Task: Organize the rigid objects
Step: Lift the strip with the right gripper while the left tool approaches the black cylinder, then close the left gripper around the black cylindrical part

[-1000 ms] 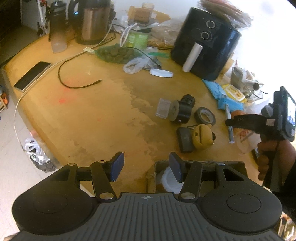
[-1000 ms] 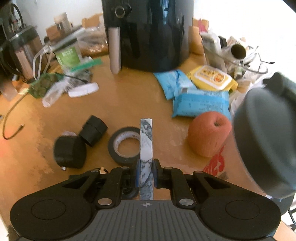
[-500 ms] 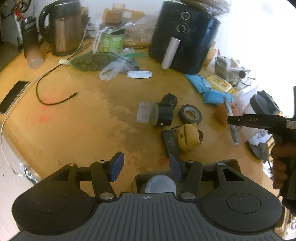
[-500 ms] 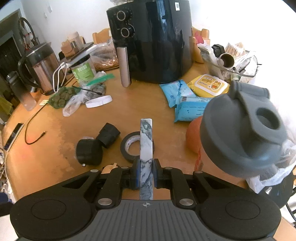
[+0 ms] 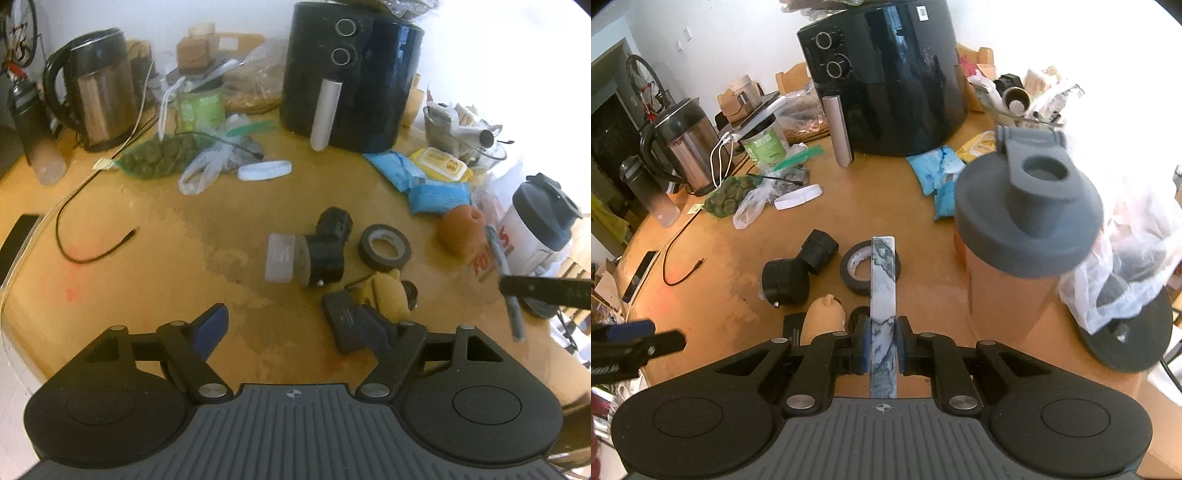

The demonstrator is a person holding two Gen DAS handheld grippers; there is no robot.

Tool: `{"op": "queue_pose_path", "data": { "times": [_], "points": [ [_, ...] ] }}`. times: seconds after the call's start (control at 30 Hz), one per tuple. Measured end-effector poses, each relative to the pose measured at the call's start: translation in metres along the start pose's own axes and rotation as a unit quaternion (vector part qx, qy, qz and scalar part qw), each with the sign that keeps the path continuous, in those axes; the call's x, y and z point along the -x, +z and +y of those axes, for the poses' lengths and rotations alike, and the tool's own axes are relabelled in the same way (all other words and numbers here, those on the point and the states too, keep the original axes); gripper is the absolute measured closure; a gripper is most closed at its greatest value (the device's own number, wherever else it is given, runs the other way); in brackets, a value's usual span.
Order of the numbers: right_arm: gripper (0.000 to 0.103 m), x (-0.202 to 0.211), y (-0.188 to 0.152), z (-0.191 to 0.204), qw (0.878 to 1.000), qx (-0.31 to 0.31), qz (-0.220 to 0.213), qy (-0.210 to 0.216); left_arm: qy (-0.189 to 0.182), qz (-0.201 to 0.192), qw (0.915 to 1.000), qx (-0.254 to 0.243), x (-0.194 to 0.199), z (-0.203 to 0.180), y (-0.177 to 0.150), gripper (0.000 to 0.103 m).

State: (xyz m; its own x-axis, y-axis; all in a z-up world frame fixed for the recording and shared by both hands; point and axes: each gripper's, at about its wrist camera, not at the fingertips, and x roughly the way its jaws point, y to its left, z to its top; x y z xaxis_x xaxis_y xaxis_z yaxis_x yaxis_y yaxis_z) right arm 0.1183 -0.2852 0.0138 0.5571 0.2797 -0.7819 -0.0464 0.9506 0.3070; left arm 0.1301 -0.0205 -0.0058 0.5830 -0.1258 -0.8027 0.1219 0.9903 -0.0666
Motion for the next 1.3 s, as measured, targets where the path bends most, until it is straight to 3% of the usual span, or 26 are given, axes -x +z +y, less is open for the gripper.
{"op": "queue_pose_path", "data": {
  "times": [0.43, 0.93, 1.03, 1.17, 1.3],
  "points": [
    [0.086, 0.016, -0.011, -0.014, 1.000, -0.030, 0.000, -0.002, 0.015, 0.008, 0.9980, -0.060, -0.056, -0.023, 0.019, 0.026],
    [0.086, 0.026, -0.024, -0.023, 0.999, -0.040, 0.005, -0.007, 0.013, 0.045, 0.9972, -0.058, -0.128, -0.034, 0.038, 0.028],
    [0.086, 0.030, -0.025, -0.027, 0.999, -0.048, 0.001, -0.012, 0.015, 0.051, 0.9967, -0.061, -0.139, -0.035, 0.039, 0.032],
    [0.086, 0.033, -0.028, -0.031, 0.998, -0.057, 0.000, -0.018, 0.010, 0.059, 0.9964, -0.060, -0.145, -0.033, 0.039, 0.058],
    [0.086, 0.035, -0.029, -0.033, 0.998, -0.059, 0.000, -0.019, 0.004, 0.059, 0.9969, -0.052, -0.143, -0.031, 0.040, 0.060]
  ]
}}
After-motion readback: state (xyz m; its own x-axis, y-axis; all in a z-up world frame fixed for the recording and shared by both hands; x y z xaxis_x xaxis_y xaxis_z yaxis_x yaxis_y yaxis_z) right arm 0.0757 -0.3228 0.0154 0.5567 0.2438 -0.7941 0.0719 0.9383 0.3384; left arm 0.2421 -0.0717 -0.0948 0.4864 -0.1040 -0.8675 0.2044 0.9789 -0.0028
